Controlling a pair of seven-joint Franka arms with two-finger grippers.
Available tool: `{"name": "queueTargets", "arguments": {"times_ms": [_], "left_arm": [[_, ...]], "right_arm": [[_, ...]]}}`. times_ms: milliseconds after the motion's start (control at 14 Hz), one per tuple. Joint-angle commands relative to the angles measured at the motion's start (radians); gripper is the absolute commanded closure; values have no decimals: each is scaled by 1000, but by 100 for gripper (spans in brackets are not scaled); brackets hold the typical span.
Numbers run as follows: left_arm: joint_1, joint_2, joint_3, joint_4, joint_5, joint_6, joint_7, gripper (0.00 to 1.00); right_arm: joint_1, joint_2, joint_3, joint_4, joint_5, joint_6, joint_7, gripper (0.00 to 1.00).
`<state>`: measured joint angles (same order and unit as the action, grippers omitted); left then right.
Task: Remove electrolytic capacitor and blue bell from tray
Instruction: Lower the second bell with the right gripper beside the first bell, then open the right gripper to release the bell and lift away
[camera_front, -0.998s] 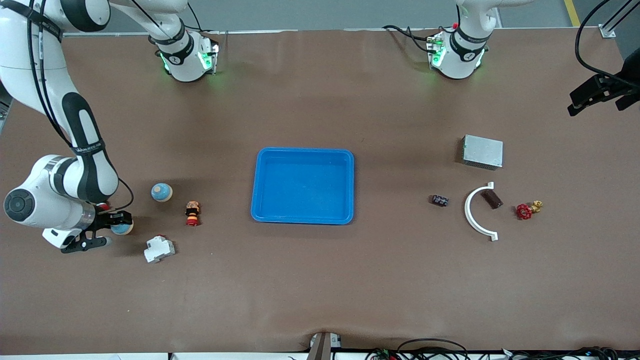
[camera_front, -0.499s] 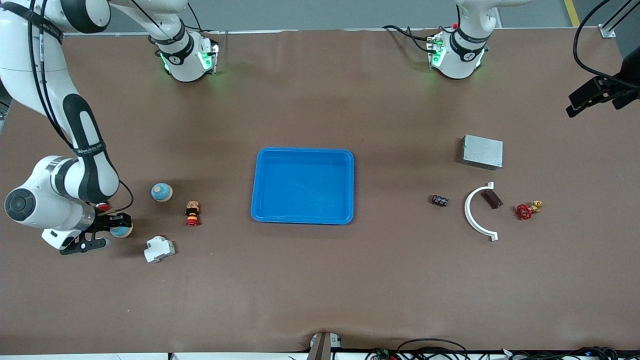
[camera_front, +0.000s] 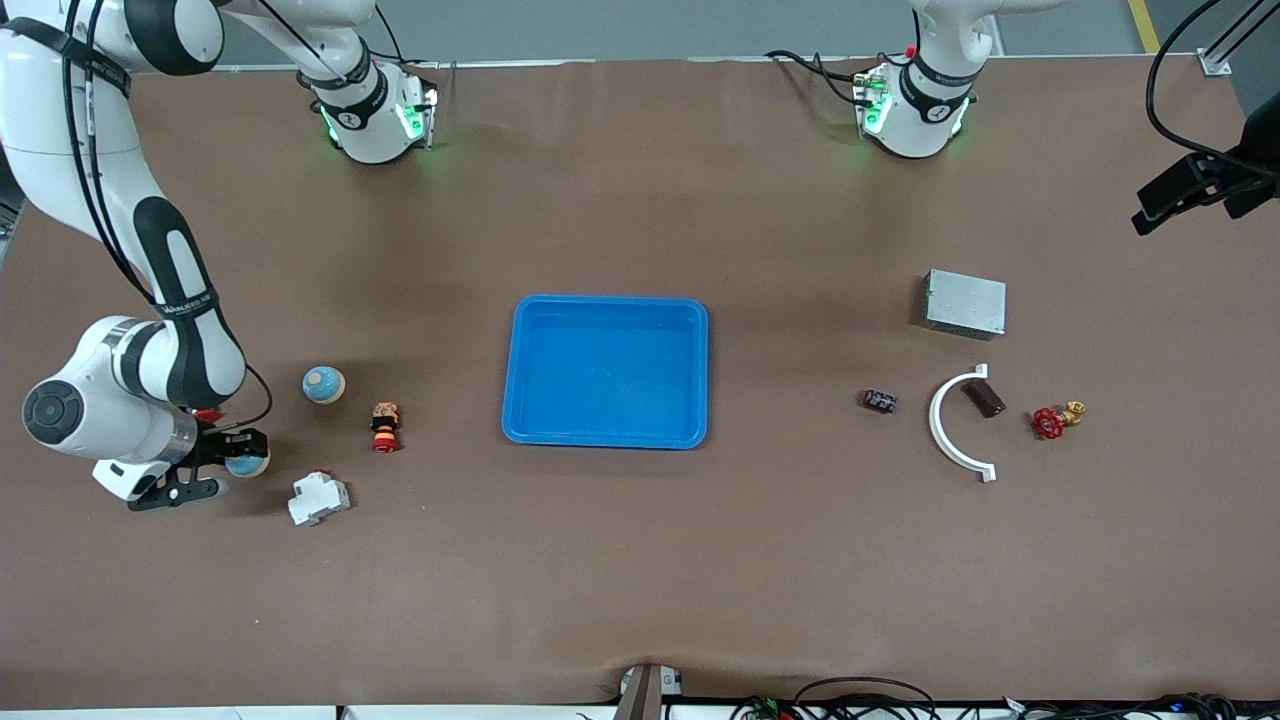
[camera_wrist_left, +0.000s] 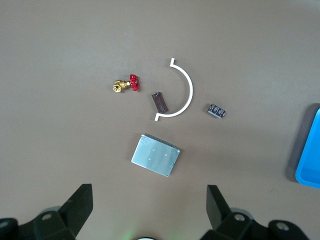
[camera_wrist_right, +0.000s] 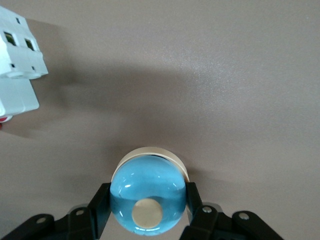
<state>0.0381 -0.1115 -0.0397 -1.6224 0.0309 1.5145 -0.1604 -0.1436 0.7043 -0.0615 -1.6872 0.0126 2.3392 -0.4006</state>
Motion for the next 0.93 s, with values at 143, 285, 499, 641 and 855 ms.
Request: {"name": "queueTargets", "arguments": {"times_ms": [143, 285, 499, 641, 855], "left_arm": [[-1, 3, -2, 10, -20, -7, -10, 0], [-3, 3, -2, 12, -20, -5, -11, 0], [-6, 4, -8, 12, -20, 0, -14, 0], [2, 4, -25, 15, -23, 0, -25, 0], [3, 3, -25, 22, -23, -2, -16, 0]], "right_arm": [[-25, 21, 22, 21, 1, 9, -3, 0], [-25, 20, 22, 23, 1, 9, -3, 0], [-25, 9, 22, 26, 0, 2, -11, 0], [-25, -17, 22, 35, 1, -21, -1, 0], [-36, -101, 22, 26, 1, -78, 81, 0]]}}
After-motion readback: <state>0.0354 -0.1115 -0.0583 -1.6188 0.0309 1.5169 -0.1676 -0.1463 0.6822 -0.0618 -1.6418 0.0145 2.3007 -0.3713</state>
